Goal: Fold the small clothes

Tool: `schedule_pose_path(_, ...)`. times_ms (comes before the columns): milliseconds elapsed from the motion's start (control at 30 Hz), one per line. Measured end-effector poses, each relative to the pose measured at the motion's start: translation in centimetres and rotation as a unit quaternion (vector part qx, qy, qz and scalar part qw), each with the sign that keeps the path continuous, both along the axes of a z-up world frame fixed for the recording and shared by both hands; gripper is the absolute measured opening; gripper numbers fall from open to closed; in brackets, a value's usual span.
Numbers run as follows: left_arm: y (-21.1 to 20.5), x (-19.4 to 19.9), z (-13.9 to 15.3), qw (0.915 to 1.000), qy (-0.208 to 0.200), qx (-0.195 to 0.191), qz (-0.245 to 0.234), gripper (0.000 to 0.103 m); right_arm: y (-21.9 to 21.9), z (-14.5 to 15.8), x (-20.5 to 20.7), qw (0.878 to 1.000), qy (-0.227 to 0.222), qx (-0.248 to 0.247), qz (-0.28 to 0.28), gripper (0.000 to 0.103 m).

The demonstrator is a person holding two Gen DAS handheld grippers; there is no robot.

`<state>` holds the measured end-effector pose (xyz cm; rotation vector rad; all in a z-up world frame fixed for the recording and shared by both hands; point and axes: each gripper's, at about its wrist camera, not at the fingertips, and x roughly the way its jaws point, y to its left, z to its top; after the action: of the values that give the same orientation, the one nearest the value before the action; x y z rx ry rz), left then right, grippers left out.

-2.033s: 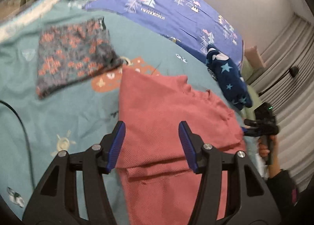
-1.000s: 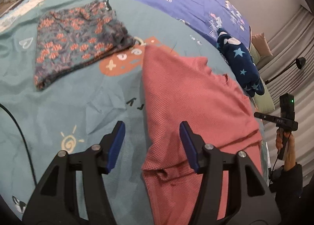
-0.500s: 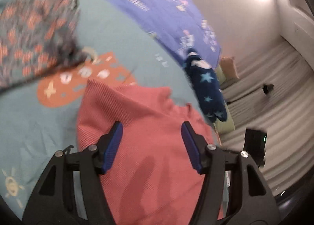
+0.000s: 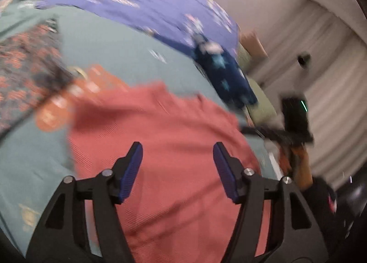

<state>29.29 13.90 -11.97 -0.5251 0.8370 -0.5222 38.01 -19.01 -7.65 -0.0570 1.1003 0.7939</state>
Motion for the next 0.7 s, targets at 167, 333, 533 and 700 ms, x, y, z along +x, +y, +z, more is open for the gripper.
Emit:
schedule_pose_path(167,-0.7,-2.6,-2.3,0.9992,-0.019,0.02,-0.03,0.064,1.5,-3.9,0.8,0.999,-0.004,-0.048,-0.015,0.02)
schedule_pose_path(333,0.4,-4.5,0.0,0.9979,-0.024,0.046,-0.037,0.065,-1.3,-1.8,1.0,0.975,-0.1,-0.168,-0.108,0.024)
schedule_pose_path(533,0.5,-1.7,1.5,0.9989,-0.043,0.013,-0.011,0.071,0.1,-1.0,-2.8,0.98,-0.132,-0.134,-0.058,0.035)
schedule_pose_path(700,-2.1,2.9,1.0,0.9997,0.0,-0.017,-0.017,0.071,6.8,-3.1,-3.1,0.976,-0.147,-0.161,-0.004,0.035)
